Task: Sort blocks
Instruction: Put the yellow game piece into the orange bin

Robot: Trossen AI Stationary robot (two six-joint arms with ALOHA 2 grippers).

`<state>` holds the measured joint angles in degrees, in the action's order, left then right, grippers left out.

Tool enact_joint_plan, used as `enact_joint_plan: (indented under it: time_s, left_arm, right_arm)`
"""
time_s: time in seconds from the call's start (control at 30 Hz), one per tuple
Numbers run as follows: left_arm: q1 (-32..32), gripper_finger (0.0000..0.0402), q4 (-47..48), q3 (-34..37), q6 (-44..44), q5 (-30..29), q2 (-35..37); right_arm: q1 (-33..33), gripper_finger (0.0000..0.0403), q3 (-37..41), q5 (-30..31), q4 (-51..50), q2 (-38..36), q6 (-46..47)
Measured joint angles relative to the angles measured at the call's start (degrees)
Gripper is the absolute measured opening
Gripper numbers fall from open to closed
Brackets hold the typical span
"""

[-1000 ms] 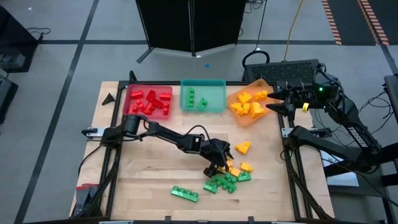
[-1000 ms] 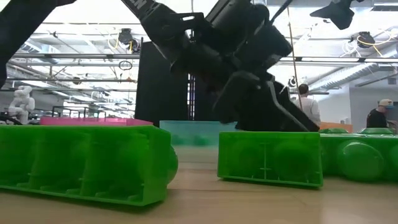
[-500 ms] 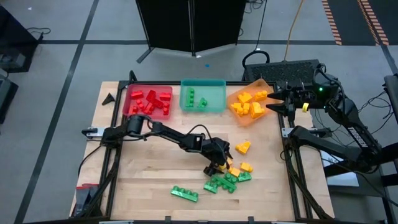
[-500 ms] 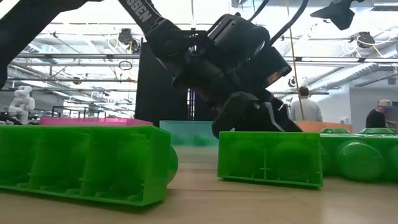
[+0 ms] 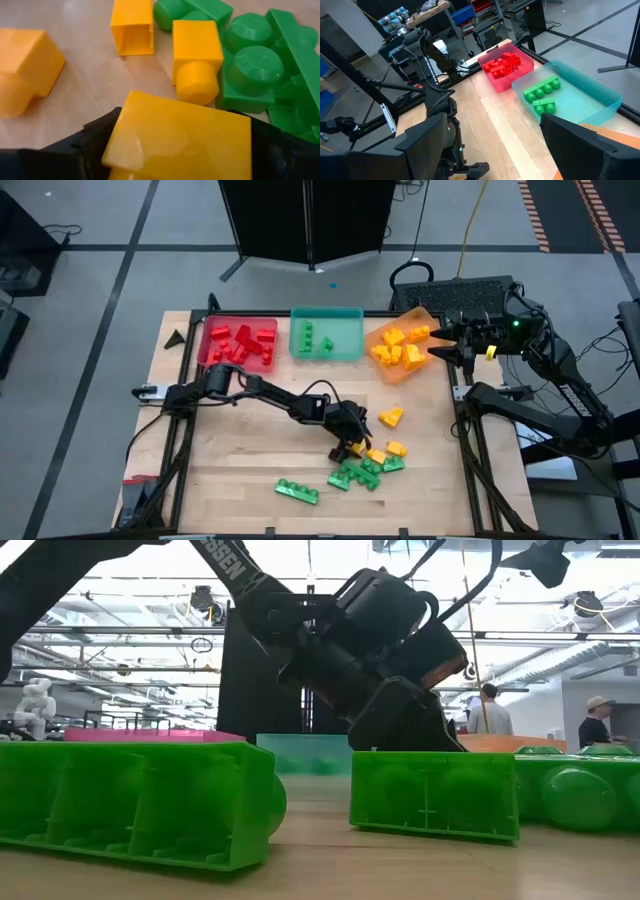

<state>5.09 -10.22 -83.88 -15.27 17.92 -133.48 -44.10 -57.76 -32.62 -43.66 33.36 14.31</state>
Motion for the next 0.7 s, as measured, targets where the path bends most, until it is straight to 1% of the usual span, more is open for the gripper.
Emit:
enact_joint_plan:
  time_s: [0.13, 0.37, 0.5, 0.63, 0.7]
  left_arm:
    - [-0.3, 0.0312, -0.2, 0.0, 2.8, -0.8, 0.1]
    - [-0.6, 0.0304, 0.3, 0.4, 8.1, -6.4, 2.2]
    - [-0.8, 0.0303, 1.1, 0.4, 11.0, -8.2, 5.9]
    - [-1.0, 0.0303, 2.2, 0.3, 12.0, -8.5, 10.2]
    - [-1.1, 0.0303, 4.2, 0.3, 12.0, -10.1, 12.8]
  right_arm:
    - [0.0, 0.0318, 0.0, 0.0, 0.0, 0.0, 0.0]
    - [0.0, 0.0318, 0.0, 0.0, 0.1, 0.0, -1.2]
    - [0.0, 0.0318, 0.0, 0.0, 0.8, 0.0, -3.7]
    - [0.0, 0.0318, 0.0, -0.4, 4.7, 0.0, -5.1]
    - [0.0, 0.0318, 0.0, -0.5, 6.4, 0.0, -6.9]
